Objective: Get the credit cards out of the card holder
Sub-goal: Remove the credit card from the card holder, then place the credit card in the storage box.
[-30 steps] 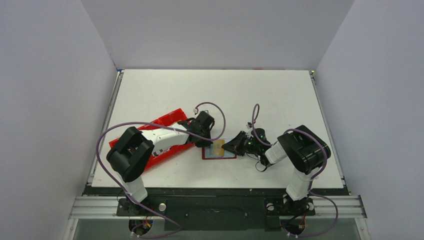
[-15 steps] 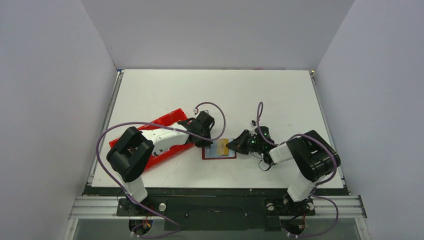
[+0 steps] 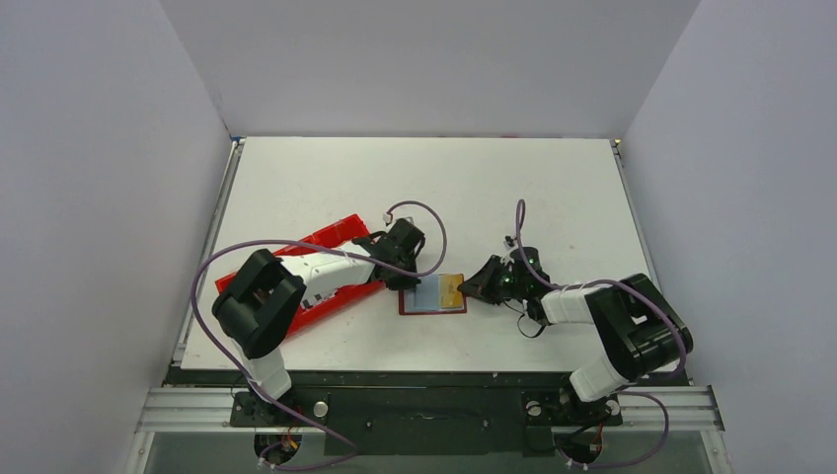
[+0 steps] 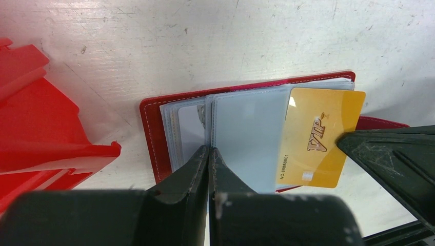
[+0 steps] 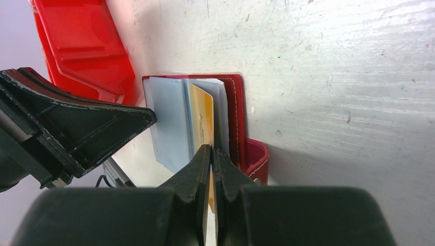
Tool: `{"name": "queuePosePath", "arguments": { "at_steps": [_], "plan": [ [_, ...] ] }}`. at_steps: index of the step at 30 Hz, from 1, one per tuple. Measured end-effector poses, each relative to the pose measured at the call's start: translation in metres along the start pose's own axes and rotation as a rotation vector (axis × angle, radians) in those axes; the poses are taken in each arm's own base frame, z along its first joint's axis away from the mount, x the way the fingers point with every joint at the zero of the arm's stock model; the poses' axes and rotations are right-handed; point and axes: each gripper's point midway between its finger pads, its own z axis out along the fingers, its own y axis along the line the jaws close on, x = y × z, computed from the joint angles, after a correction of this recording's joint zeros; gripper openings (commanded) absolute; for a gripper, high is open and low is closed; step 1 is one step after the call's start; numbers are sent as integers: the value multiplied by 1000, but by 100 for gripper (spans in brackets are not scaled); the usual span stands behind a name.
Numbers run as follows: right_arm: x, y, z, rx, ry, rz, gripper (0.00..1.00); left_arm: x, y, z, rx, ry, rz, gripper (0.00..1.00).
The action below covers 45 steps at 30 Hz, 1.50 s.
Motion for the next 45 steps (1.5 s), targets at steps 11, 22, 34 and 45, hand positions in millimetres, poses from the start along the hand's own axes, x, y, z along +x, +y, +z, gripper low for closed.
{"name": "queuePosePath", "arguments": {
  "at_steps": [11,22,34,45],
  "plan": [
    [-11,18,-10,-10,-20,-23,0,-1,-2,-8,-29,36,47,9],
    [-23,37,-20,-30,-43,-38,0,-24,-30,-49,86,-12,85,45],
    [-50,113,-43,-206,-86,-38,0,-72,-35,-131,402,-122,-22,52],
    [-52,177,-63,-414,-43,15,0,-81,-46,-162,717,-114,-104,52]
  ]
}}
